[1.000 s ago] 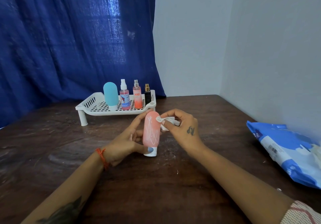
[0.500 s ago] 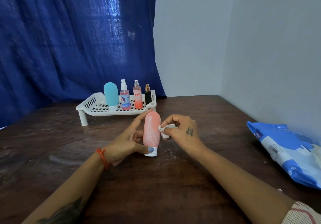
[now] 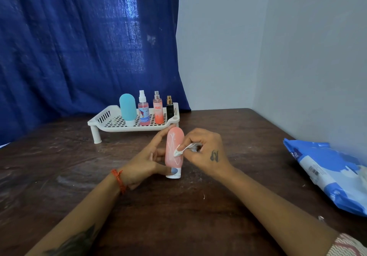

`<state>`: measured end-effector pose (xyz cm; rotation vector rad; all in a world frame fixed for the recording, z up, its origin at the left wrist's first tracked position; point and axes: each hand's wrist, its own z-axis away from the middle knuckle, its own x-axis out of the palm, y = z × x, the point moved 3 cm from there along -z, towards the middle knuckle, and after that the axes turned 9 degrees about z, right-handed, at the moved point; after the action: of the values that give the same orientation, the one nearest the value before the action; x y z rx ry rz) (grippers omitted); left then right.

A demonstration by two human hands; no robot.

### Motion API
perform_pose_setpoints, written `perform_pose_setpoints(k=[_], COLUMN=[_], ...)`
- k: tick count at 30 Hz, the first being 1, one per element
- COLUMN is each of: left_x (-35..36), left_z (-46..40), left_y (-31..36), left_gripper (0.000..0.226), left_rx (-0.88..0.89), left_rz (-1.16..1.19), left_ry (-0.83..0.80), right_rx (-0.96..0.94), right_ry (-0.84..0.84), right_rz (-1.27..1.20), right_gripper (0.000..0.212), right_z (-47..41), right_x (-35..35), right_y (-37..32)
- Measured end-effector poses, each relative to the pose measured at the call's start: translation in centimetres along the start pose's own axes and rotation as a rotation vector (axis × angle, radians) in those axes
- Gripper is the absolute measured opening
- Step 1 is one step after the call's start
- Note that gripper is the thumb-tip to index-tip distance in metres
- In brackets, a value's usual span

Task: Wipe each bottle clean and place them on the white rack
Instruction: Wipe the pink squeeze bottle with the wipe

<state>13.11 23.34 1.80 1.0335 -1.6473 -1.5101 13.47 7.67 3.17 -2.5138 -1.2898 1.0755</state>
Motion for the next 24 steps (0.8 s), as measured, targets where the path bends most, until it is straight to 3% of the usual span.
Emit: perform_pose_setpoints(k=[4, 9, 17, 24], left_x=[0.0, 0.1, 0.2, -0.1], left_z=[0.0, 0.1, 0.0, -0.1], left_y=[0.1, 0.2, 0.3, 0.1], left_gripper=[0.102, 0.100, 0.099, 0.100], left_rx=[-0.005, 0.003, 0.024, 0.000], left_rz=[-0.027, -0.047, -0.021, -0.043], left_ry=[0.026, 0.026, 0.026, 0.019], right_rx=[0.079, 0.010, -0.173, -0.078], right_ry=[0.064, 0.157, 0.026, 0.077], right_rz=[0.024, 0.080, 0.059, 0.088], right_gripper=[0.008, 0.012, 0.016, 0.011], right_z=[0.0, 0.0, 0.2, 0.0], right_x=[0.0, 0.0, 0.2, -0.1], right_y=[0.6, 0.1, -1.1, -0.1])
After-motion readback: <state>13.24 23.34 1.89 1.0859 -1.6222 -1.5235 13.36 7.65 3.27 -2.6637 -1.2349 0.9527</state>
